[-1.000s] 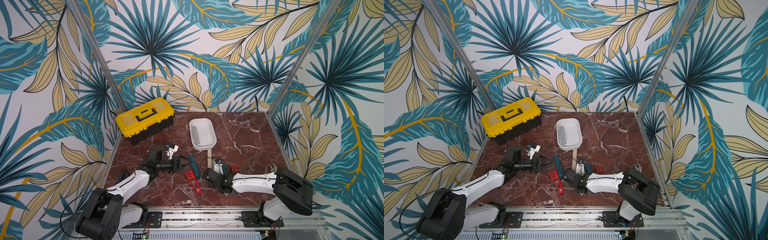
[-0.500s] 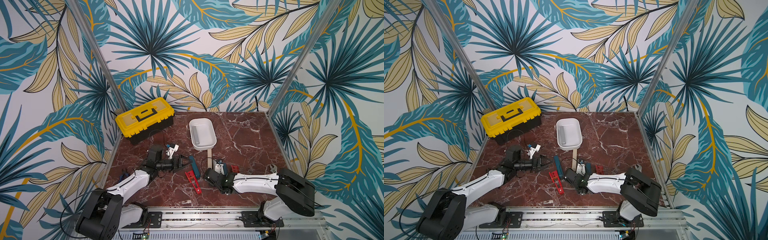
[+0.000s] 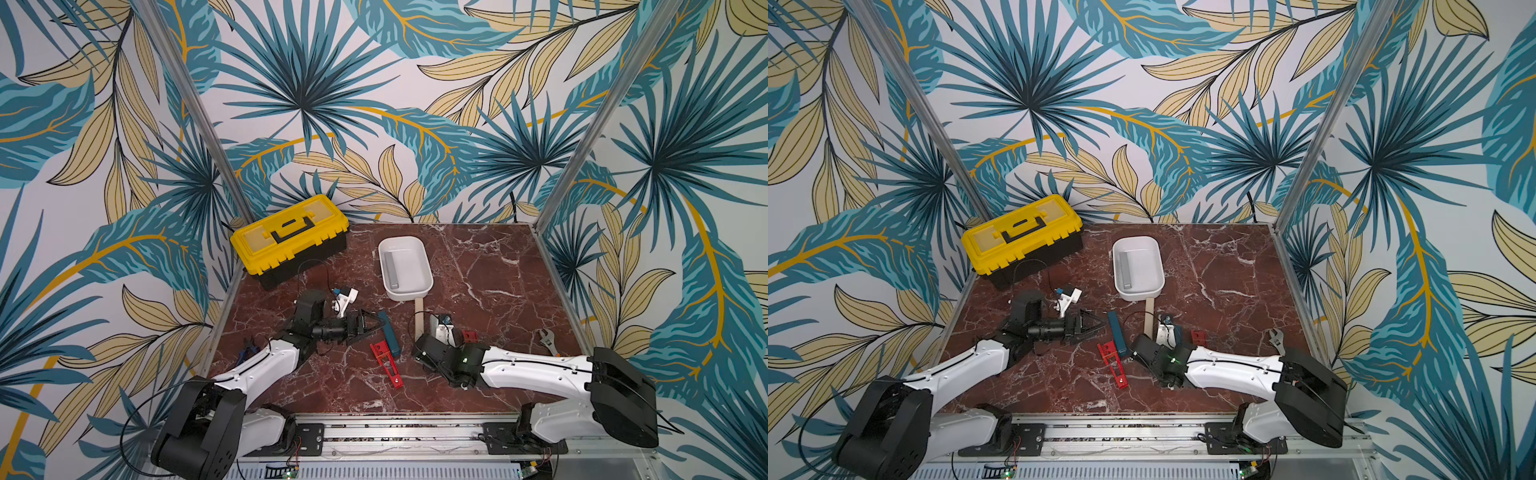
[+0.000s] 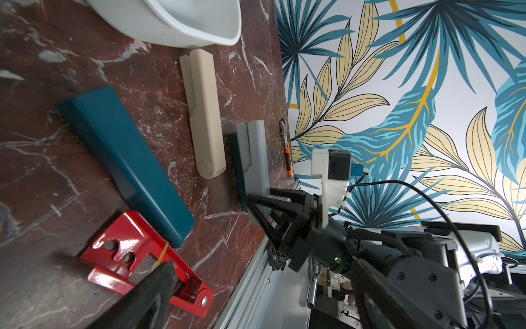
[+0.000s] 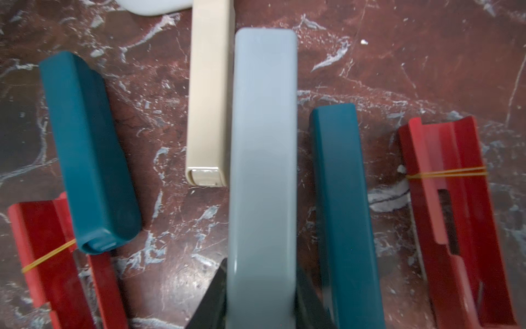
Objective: Put the pruning pliers into the storage box
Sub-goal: Pick up the pruning pliers from the center of the board.
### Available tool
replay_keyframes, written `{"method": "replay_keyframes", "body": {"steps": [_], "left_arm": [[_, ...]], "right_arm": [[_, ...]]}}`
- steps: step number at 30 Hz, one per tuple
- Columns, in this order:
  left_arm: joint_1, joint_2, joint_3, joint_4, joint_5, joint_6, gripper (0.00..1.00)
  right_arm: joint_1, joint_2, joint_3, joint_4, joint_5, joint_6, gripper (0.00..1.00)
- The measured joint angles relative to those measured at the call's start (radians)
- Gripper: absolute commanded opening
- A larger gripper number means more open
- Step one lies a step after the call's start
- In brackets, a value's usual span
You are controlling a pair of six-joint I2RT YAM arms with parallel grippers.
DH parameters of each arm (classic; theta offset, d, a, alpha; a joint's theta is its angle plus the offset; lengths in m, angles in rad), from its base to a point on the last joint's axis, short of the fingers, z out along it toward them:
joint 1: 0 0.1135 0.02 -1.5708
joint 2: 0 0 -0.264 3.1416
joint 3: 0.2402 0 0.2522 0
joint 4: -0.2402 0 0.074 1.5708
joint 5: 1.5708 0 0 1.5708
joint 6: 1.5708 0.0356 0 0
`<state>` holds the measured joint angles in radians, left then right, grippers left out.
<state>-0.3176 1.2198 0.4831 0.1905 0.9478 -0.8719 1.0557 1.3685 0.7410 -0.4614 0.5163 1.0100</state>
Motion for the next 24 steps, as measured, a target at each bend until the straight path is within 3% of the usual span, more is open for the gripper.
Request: {"method": "replay_keyframes", "body": {"steps": [8, 16, 24], "left_arm": [[0.0, 0.002, 0.014, -0.001, -0.001, 0.002, 1.0], [0.0, 0.076, 0.066, 0.027, -0.002, -0.01, 1.0], [-0.001, 0.139, 0.127, 0.049, -0.002, -0.016, 1.0]], "right_arm": [[0.005, -0.064, 0.061, -0.063, 0.038, -0.039, 0.0], [0.002, -0.024, 0.207, -0.121, 0.088, -0.141, 0.0], [-0.046, -0.002, 0.234, -0.116, 0.067, -0.221, 0.0]]}}
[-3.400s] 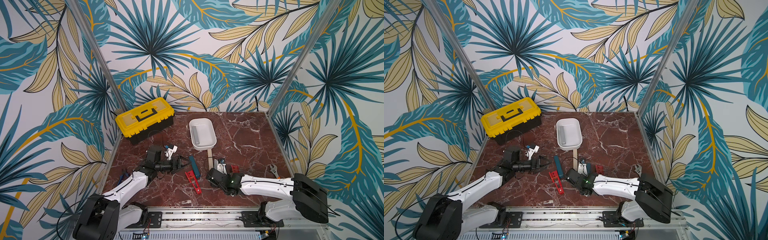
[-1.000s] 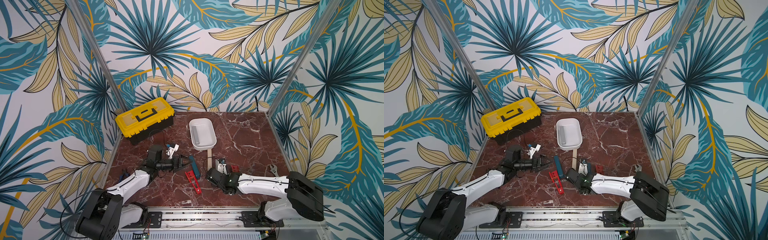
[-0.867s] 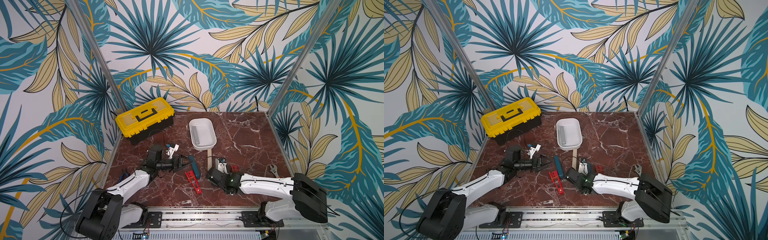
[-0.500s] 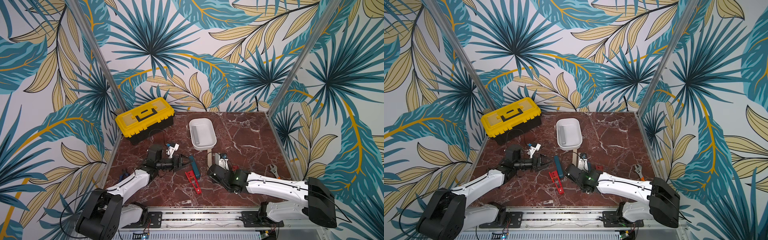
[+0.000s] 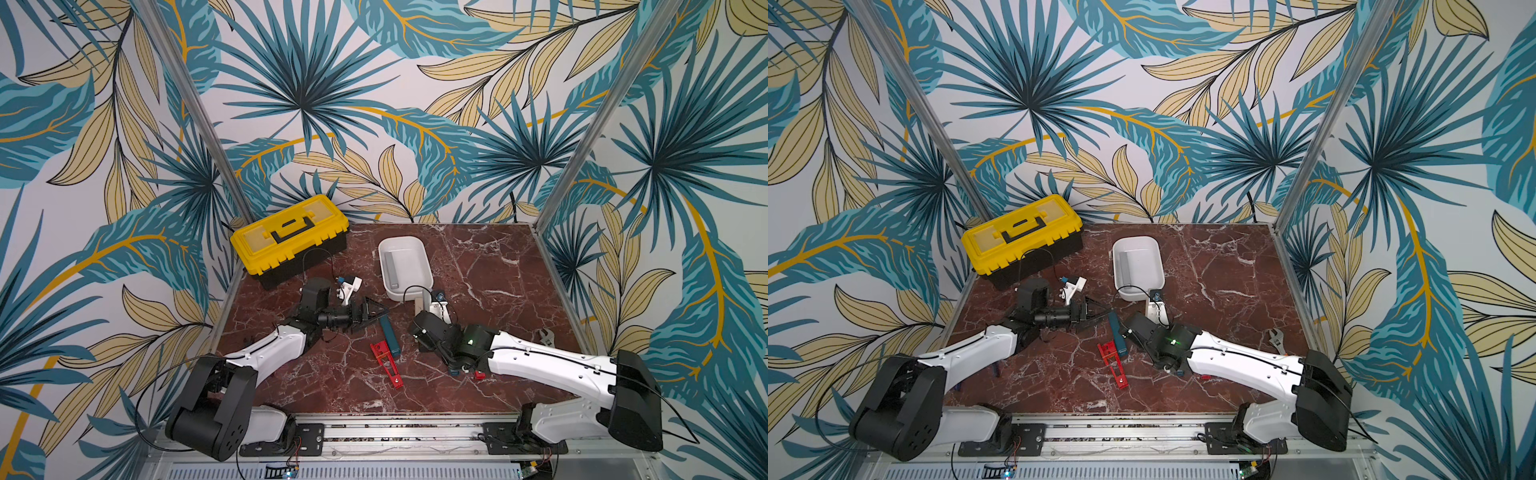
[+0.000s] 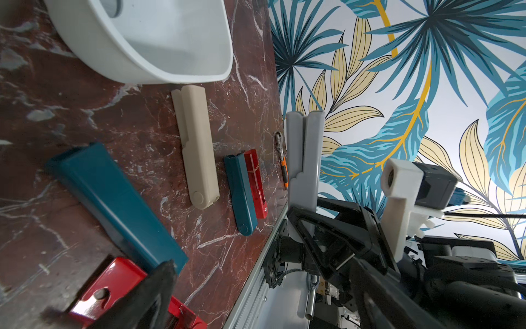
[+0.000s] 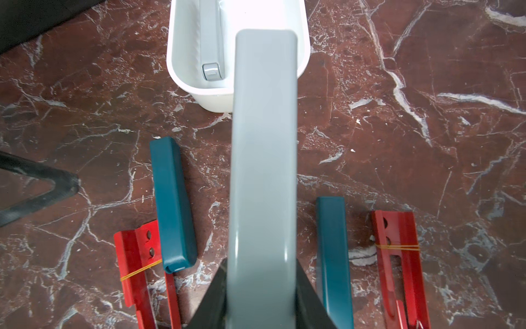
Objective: Put the pruning pliers into the storage box
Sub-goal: Pick up the pruning pliers from the center of the board, then place the pruning pliers in the storage box.
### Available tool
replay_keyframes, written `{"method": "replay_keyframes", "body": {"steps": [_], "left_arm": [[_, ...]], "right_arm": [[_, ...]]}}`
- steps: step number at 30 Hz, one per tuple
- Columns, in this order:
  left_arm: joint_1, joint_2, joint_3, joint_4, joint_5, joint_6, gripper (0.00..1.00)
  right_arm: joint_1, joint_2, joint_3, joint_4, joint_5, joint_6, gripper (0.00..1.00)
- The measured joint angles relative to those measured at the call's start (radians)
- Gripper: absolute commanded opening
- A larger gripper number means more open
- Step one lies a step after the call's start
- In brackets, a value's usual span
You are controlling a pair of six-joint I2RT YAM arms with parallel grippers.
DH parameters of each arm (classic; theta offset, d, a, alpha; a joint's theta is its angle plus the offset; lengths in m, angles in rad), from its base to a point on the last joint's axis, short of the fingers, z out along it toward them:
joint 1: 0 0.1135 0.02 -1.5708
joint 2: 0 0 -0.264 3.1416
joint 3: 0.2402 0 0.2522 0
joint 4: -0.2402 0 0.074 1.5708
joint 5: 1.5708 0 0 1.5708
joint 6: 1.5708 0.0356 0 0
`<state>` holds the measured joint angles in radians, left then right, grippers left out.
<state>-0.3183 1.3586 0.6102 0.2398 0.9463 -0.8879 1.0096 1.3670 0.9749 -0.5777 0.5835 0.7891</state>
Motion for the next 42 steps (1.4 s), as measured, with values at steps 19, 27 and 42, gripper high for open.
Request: {"method": "replay_keyframes", "body": {"steps": [19, 27, 42], "left_arm": [[0.006, 0.202, 0.203, -0.006, 0.002, 0.028, 1.0], [0.034, 0.293, 0.319, -0.042, 0.011, 0.036, 1.0], [0.09, 0.44, 0.517, -0.129, 0.03, 0.063, 1.0]], "right_arm": [[-0.206, 0.207, 0.218, 0.089, -0.176, -0.223, 0.0], [-0.306, 0.336, 0.37, 0.099, -0.264, -0.295, 0.0], [-0.418, 0.625, 0.661, 0.078, -0.399, -0.375, 0.0]]}}
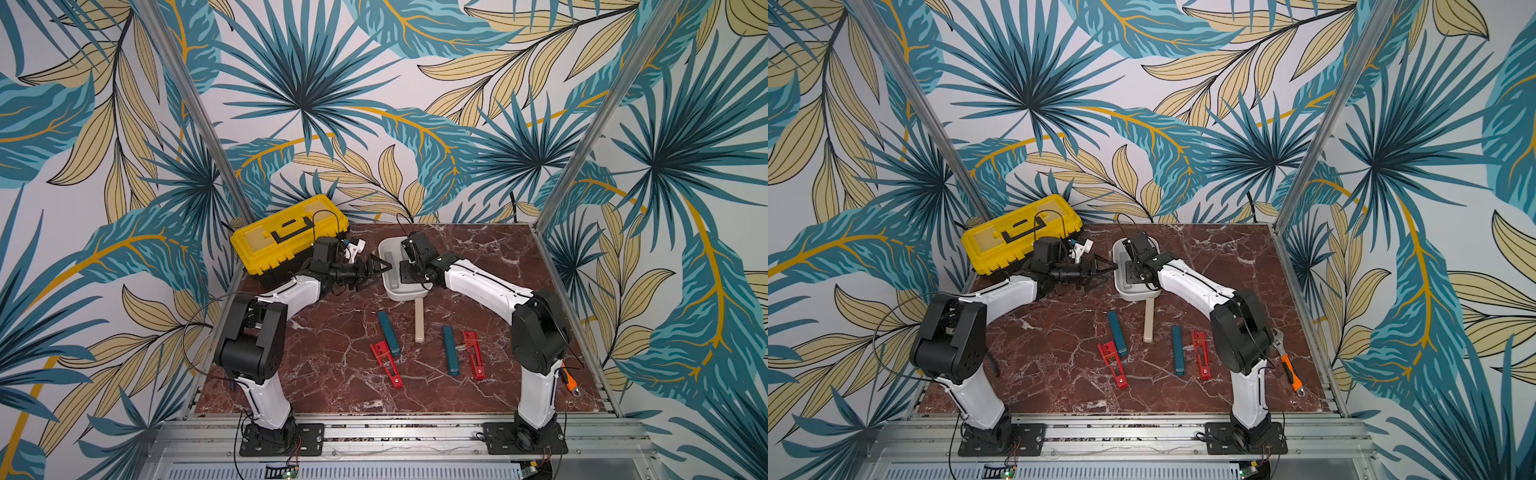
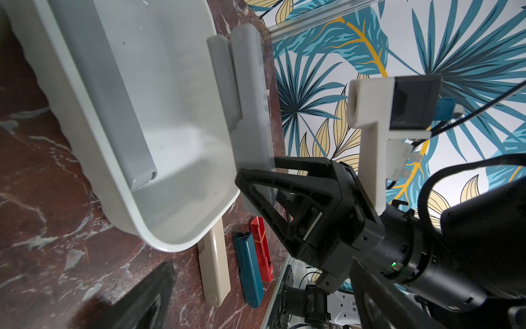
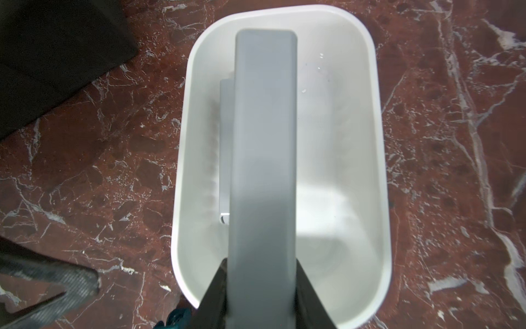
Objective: Put the pruning pliers into the storage box
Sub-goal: Place the pruning pliers in the storage box.
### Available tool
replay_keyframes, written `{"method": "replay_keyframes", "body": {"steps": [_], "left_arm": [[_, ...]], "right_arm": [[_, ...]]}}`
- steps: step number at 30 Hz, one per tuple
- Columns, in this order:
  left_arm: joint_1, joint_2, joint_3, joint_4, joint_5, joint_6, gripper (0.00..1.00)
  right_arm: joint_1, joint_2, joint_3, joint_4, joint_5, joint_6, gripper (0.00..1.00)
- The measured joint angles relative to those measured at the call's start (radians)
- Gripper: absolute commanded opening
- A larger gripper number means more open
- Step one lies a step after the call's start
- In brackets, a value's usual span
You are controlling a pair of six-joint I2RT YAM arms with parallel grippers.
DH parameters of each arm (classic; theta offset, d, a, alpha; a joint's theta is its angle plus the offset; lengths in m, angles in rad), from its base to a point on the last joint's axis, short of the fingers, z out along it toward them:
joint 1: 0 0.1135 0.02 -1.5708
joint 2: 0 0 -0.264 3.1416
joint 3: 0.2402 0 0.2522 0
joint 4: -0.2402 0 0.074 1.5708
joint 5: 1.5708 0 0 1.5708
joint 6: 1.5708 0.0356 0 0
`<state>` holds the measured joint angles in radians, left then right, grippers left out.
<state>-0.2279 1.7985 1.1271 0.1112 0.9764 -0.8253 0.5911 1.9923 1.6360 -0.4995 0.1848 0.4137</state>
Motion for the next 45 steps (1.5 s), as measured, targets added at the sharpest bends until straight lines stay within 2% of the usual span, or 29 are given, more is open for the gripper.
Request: {"method": "replay_keyframes", "body": {"steps": [13, 33, 45], "left_arm": [[0.022, 0.034, 0.039, -0.023, 0.008, 0.0, 1.0], [0.029, 0.057, 0.039, -0.019, 0.006, -0.001, 1.0], [0.03, 0.057, 0.039, 0.005, 0.008, -0.012, 1.0]], "right_arm": [[-0.047, 0.2, 0.219, -0.051, -0.057, -0.044, 0.0], [-0.076, 0.344, 0.29, -0.074, -0.104, -0.078, 0.0], [-0.076, 0.354, 0.32, -0.084, -0.125, -0.077, 0.0]]}}
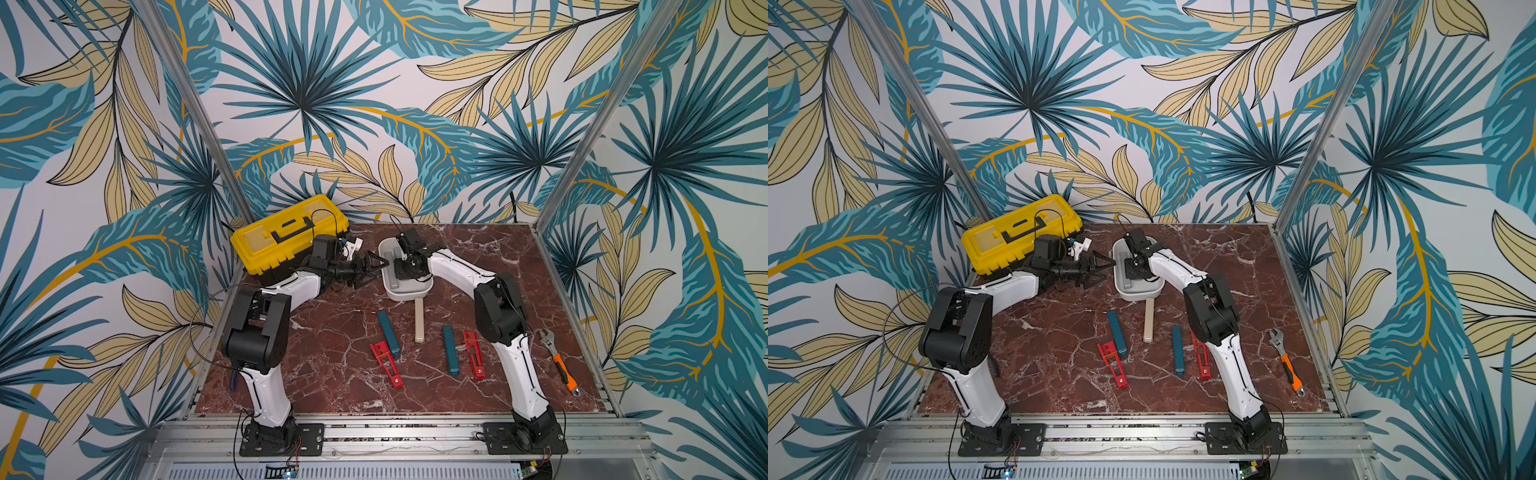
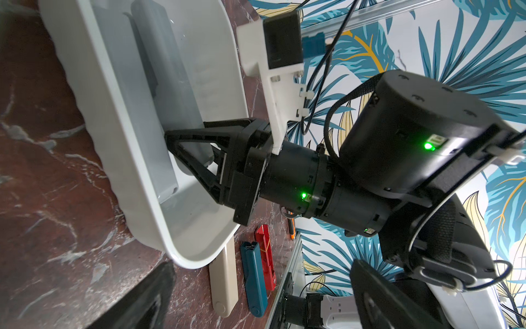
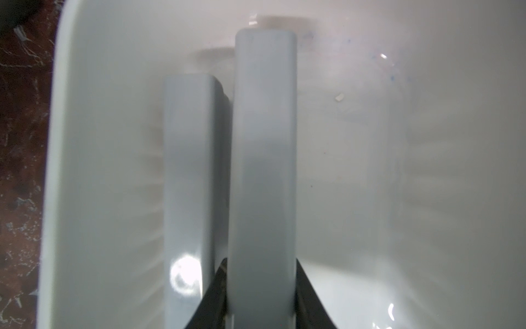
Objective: Put the pruning pliers into the storage box
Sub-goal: Place the pruning pliers in the storage box.
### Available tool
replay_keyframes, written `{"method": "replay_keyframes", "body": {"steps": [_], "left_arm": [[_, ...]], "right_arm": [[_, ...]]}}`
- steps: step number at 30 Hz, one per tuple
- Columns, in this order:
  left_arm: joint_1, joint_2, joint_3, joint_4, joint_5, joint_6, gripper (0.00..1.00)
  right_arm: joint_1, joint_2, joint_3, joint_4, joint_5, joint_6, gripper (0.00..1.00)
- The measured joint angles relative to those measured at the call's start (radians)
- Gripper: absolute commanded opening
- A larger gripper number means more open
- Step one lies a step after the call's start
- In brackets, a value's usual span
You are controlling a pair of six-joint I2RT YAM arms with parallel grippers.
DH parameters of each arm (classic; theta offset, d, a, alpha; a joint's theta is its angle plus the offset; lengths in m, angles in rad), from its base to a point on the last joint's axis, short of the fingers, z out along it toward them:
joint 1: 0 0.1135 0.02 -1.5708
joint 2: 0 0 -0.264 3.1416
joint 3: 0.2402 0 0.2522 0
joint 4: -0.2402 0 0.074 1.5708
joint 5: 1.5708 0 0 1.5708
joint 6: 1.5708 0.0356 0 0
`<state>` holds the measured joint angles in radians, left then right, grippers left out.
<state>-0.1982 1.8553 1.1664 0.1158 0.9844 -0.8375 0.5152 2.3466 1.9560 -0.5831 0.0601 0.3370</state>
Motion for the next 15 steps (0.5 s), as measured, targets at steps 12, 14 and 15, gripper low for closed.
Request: {"method": "replay_keyframes", "body": {"steps": [12, 14, 15], "left_arm": [[0.003, 0.0, -0.004, 0.023, 0.002, -0.008, 1.0], [0.003, 0.0, -0.006, 0.027, 0.003, -0.009, 1.0], [0.003, 0.0, -0.006, 0.027, 0.004, -0.011, 1.0]], "right_arm": [[0.0, 0.001, 0.0, -0.01, -0.006, 0.005, 0.0], [0.0, 0.001, 0.0, -0.01, -0.006, 0.007, 0.0], [0.0, 0.001, -0.002, -0.009, -0.006, 0.008, 0.0]]}}
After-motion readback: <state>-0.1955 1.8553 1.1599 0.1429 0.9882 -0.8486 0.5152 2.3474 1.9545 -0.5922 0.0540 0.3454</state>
